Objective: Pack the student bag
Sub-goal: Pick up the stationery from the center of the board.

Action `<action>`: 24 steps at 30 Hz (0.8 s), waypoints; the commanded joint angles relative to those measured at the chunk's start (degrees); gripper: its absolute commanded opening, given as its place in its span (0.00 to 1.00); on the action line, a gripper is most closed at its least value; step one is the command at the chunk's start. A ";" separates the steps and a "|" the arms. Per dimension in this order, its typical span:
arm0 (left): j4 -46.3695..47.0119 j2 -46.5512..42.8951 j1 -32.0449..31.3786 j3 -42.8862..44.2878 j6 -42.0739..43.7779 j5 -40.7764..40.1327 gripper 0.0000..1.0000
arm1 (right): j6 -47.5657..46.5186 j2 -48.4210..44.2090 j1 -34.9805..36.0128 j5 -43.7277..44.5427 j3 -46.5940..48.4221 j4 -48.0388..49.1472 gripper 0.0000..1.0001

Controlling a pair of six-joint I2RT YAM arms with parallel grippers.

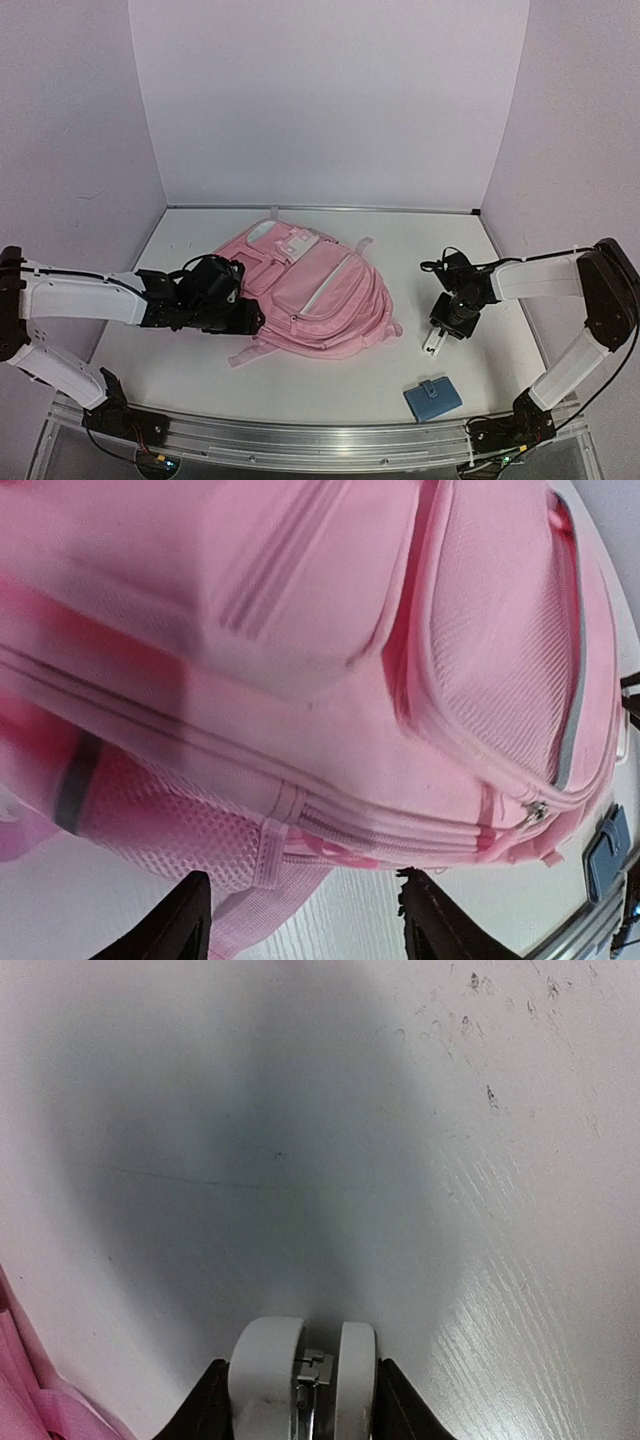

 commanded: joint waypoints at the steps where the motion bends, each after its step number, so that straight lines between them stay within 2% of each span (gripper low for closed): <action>1: -6.90 0.81 -1.85 10.38 5.72 -10.06 0.74 | -2.30 -2.20 0.01 1.82 2.96 0.52 0.24; 5: -5.74 8.64 -4.36 19.18 12.24 -9.75 0.80 | -3.39 -4.20 -0.06 2.83 3.26 0.48 0.02; 6: -5.32 10.75 -5.04 21.70 14.04 -9.23 0.81 | -3.60 -4.72 -0.05 3.03 3.23 0.48 0.00; 12: -5.58 24.15 -8.70 34.91 21.27 -6.89 0.88 | -5.00 -9.02 -0.07 4.20 2.32 0.41 0.00; 17: -8.61 31.24 -10.51 42.53 24.26 -7.42 0.98 | -5.50 -12.65 -0.03 4.95 1.21 0.52 0.00; 20: -12.94 35.11 -10.92 46.52 24.56 -10.28 1.00 | -5.51 -13.82 0.01 5.00 0.80 0.50 0.00; 24: -20.58 39.33 -11.20 51.61 23.07 -18.32 1.00 | -5.71 -14.41 -0.05 4.71 0.65 0.51 0.00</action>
